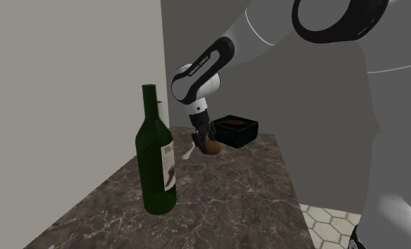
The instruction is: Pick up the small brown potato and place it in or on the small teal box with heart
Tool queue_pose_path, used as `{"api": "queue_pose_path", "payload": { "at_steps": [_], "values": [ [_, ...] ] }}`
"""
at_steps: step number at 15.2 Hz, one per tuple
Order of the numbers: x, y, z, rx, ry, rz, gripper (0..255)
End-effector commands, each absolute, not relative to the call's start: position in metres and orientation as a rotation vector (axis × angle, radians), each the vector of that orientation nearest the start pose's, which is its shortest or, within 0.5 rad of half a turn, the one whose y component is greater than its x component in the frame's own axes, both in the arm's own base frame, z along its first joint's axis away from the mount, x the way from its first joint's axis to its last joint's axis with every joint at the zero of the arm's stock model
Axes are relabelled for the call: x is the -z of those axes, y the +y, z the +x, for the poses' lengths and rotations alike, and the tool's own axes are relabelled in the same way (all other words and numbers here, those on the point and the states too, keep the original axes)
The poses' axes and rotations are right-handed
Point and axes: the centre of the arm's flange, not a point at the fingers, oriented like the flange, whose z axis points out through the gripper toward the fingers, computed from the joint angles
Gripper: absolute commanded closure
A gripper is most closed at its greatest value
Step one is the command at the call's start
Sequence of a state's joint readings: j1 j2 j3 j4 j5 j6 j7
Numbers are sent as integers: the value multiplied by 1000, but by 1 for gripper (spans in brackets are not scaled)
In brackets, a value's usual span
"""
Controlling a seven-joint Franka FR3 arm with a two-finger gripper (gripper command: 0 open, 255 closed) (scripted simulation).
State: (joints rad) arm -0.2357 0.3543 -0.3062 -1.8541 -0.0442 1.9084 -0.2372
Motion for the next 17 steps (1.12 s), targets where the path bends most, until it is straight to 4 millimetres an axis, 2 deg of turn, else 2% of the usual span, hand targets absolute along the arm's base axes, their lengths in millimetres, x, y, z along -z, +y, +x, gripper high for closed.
{"api": "queue_pose_path", "payload": {
  "at_steps": [1,7,17],
  "values": [
    [-320,-303,515,-502,438,-3098,255],
    [-320,-303,515,-502,438,-3098,255],
    [-373,-303,515,-502,438,-3098,255]
  ]
}}
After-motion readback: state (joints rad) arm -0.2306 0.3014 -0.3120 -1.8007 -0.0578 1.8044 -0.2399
